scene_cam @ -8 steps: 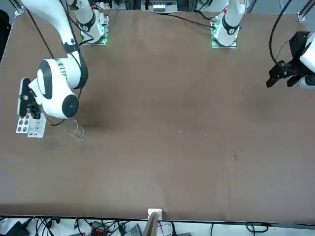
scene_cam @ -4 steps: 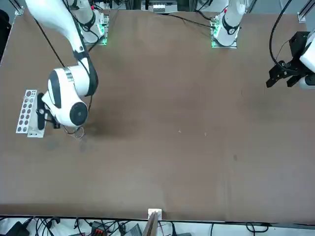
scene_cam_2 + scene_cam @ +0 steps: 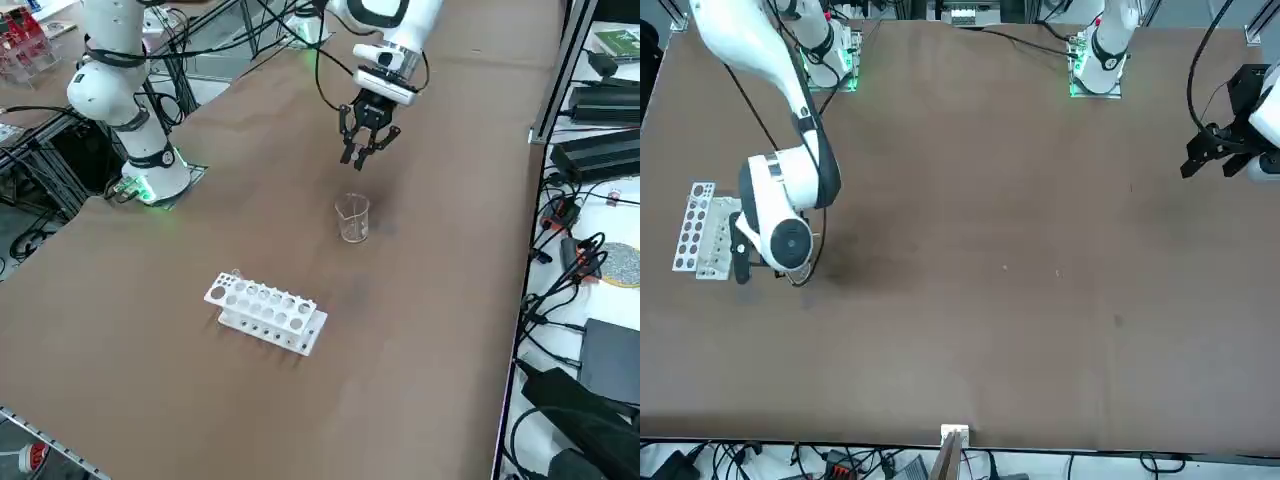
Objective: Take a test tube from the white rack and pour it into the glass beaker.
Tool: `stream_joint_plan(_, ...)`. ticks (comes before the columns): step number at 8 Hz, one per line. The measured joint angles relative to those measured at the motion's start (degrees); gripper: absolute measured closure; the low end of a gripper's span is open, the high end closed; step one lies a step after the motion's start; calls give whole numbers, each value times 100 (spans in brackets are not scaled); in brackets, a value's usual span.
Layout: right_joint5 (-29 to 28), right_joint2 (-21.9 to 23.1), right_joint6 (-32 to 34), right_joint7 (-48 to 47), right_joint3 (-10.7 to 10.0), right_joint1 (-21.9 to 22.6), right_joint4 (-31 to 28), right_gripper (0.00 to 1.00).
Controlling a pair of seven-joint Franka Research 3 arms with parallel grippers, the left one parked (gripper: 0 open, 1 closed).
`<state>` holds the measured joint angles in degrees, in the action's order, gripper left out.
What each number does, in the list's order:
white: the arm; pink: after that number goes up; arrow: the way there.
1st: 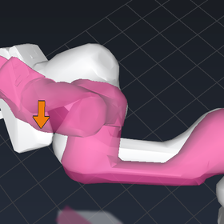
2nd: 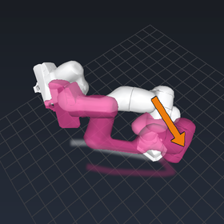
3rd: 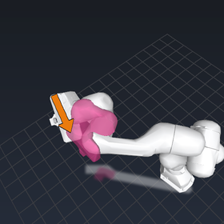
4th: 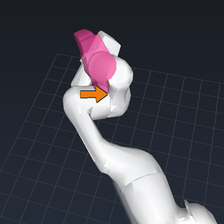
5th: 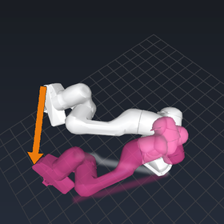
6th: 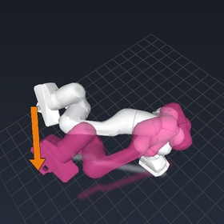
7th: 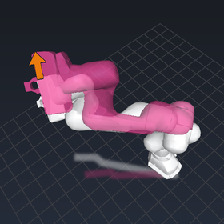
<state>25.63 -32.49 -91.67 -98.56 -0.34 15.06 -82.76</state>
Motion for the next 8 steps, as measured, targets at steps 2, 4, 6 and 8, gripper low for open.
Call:
stream_joint_plan(2,-496,-11,-368,51,-7,-135,4,81)
stream_joint_plan(4,-1009,-33,-668,220,-16,-344,-27,81)
stream_joint_plan(6,-1366,-37,-939,314,-18,-520,-177,81)
stream_joint_plan(8,-1579,-26,-1257,364,-19,-637,-418,81)
